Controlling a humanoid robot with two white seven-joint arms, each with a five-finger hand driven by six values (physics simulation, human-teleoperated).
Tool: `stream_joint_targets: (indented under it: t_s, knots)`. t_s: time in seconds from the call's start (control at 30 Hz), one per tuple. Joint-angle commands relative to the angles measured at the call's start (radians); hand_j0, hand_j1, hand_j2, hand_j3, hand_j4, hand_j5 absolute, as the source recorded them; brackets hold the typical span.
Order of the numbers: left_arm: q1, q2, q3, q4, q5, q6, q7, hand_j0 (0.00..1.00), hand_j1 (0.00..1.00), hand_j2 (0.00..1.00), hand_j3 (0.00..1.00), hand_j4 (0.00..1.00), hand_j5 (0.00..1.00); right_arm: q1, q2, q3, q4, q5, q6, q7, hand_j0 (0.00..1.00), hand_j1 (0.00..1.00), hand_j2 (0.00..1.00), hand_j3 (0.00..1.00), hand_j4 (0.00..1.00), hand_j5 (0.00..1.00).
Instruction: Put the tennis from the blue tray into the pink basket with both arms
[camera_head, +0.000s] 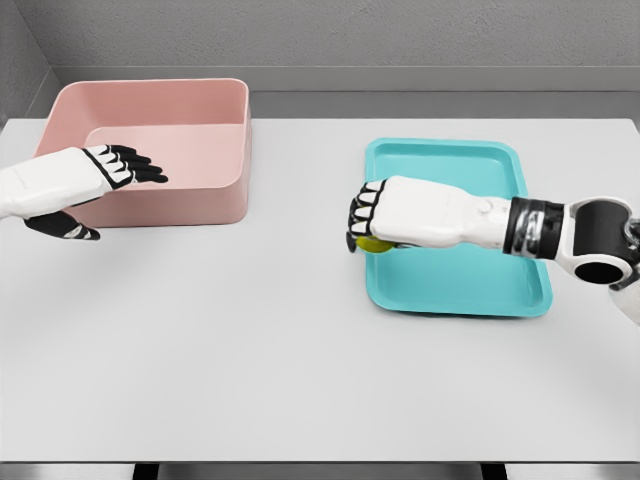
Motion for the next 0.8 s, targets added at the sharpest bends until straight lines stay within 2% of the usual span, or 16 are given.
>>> stream_joint_targets:
  t_s: [0.0, 0.27, 0.47, 0.6, 0.67, 0.77]
  knots:
    - [0.0, 0.001, 0.001, -0.007, 0.007, 0.001, 0.001, 1.0, 1.0, 1.0, 1.0, 1.0, 1.0, -0.002, 0.029, 0.0, -0.001, 0.008, 0.002, 0.001, 0.5, 0.5, 0.5, 0.5, 0.5, 0.5]
    - [0.0, 0.002, 0.001, -0.01, 0.007, 0.001, 0.001, 1.0, 1.0, 1.0, 1.0, 1.0, 1.0, -0.002, 0.116, 0.006, 0.002, 0.055, 0.002, 0.026, 0.49, 0.49, 0.49, 0.49, 0.49, 0.49]
    - [0.0, 0.002, 0.001, -0.008, 0.005, 0.001, 0.001, 1.0, 1.0, 1.0, 1.0, 1.0, 1.0, -0.002, 0.176, 0.043, 0.019, 0.098, 0.002, 0.026, 0.49, 0.49, 0.49, 0.49, 0.49, 0.49]
    - [0.0, 0.002, 0.001, -0.008, 0.005, 0.001, 0.001, 1.0, 1.0, 1.0, 1.0, 1.0, 1.0, -0.002, 0.198, 0.045, 0.04, 0.114, 0.002, 0.027, 0.49, 0.49, 0.49, 0.49, 0.49, 0.49]
    - [0.0, 0.002, 0.001, -0.008, 0.007, 0.001, 0.001, 1.0, 1.0, 1.0, 1.0, 1.0, 1.0, -0.002, 0.219, 0.051, 0.08, 0.123, 0.002, 0.026, 0.49, 0.49, 0.49, 0.49, 0.49, 0.49]
    - [0.0, 0.002, 0.001, -0.008, 0.005, 0.001, 0.001, 1.0, 1.0, 1.0, 1.0, 1.0, 1.0, -0.003, 0.242, 0.063, 0.101, 0.135, 0.002, 0.026, 0.49, 0.49, 0.49, 0.49, 0.49, 0.49]
